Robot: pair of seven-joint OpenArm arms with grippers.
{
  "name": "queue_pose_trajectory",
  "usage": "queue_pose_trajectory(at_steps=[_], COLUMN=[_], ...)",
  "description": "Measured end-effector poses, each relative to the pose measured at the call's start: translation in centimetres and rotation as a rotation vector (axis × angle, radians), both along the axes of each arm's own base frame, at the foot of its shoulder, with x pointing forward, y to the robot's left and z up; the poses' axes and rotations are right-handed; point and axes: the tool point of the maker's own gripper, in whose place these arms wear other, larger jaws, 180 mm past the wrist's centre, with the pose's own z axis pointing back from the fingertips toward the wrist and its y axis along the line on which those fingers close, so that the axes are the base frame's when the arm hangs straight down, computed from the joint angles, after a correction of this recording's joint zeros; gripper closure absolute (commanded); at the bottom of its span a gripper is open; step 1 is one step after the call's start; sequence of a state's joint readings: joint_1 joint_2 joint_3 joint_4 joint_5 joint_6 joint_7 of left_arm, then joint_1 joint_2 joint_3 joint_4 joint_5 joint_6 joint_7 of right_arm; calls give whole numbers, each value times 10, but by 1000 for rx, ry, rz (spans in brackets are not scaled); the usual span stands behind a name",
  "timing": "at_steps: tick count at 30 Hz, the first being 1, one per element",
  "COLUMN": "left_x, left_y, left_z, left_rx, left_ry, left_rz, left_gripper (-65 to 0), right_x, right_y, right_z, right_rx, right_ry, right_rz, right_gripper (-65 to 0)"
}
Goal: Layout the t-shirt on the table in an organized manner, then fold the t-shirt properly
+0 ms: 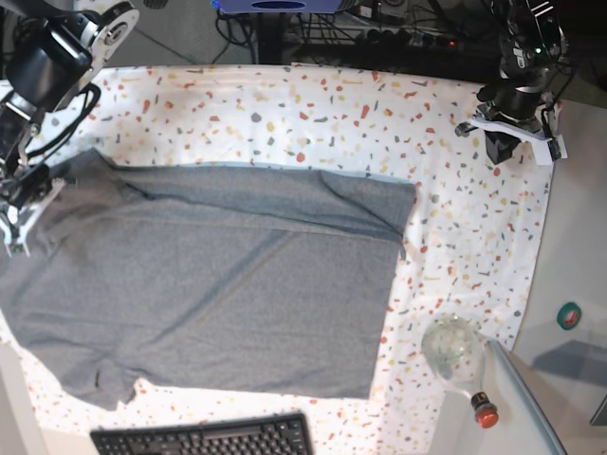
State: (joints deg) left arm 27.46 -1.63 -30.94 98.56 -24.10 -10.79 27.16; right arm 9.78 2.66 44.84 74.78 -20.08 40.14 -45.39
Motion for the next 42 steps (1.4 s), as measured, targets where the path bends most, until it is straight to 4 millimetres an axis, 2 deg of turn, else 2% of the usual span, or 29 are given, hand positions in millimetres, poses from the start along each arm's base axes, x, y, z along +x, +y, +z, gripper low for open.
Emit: queue_pose_trajectory(at_steps=[4,7,10,12,13,15,16,18,20,22,23,26,28,30,33,38,41,42], left_x=[-3,0,-6,-10,-10,-10,-10,-12,-11,-8,-2,17,28,34,41,62,63,62], left_y=[-13,-28,-36,-39,-40,-41,-40,-38,-38,-39,-41,-43,-45,-49,-58,-87,-92,-92], left_z=[-14,-19,-28,-33,-34,-34,-33,-34,-33,-32,-31,-31,-38,-47,-59,-62,-62,-63], left_rx=[-18,-26,-44,-55,-58,-61,-63,-61,-61,-60,-64,-87,-108,-134,-167,-208,-214,-214], left_ry=[44,57,84,101,100,99,98,99,96,88,76,39,37,46,64,52,55,58], left_rz=[-51,-115,-132,-133,-130,-129,-126,-121,-120,-122,-126,-106,-94,-86,-73,-138,-147,-146], left_gripper=[0,0,0,0,0,0,-54,-209,-357,-453,-479,-443,-395,-355,-336,-339,-342,-364], right_x=[44,73,102,115,117,113,108,101,93,87,80,46,20,4,-10,-31,-43,-46], right_y=[-3,8,18,23,24,22,19,8,-6,-13,-15,-17,-18,-18,-17,-16,-26,-31], right_z=[21,27,30,32,33,33,32,36,46,58,60,58,50,49,45,32,31,32], right_rx=[-38,-19,3,14,15,11,10,1,-8,-9,-12,-37,-39,-43,-43,-40,-38,-40], right_ry=[-40,-62,-77,-70,-61,-24,-6,-31,-89,-168,-194,-201,-174,-172,-166,-118,-116,-120], right_rz=[39,97,155,184,188,181,170,124,64,28,20,13,11,12,19,21,-33,-51], right_gripper=[0,0,0,0,-27,-275,-381,-491,-500,-500,-500,-500,-500,-500,-500,-500,-501,-501])
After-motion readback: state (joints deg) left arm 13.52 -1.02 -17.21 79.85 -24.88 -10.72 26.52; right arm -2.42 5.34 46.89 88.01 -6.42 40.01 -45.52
